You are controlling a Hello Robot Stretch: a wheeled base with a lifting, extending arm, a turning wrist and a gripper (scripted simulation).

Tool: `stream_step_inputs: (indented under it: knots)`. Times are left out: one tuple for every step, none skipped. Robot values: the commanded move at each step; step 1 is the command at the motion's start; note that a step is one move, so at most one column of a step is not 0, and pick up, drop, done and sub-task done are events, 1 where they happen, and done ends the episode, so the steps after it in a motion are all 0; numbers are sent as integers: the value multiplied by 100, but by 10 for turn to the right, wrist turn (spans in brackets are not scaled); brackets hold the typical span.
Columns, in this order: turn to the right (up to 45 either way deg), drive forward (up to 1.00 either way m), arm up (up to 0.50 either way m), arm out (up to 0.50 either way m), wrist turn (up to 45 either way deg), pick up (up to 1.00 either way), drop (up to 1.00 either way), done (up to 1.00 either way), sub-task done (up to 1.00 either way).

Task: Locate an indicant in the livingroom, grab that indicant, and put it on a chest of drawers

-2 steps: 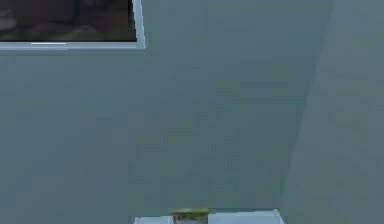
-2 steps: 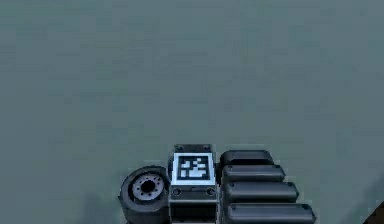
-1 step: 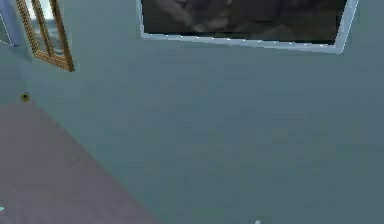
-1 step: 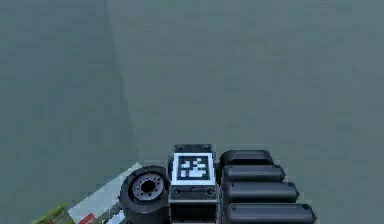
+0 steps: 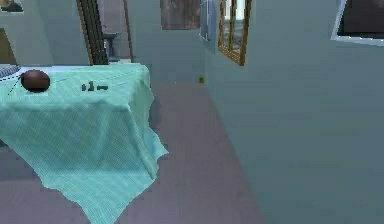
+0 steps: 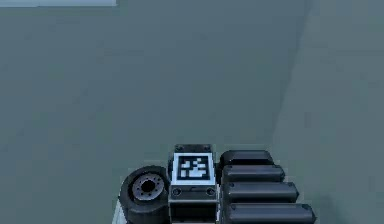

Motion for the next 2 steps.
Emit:
stream_step_inputs:
  knots:
    - [-270, 0, 0, 0, 0, 0, 0, 0, 0]
    - [450, 0, 0, 0, 0, 0, 0, 0, 0]
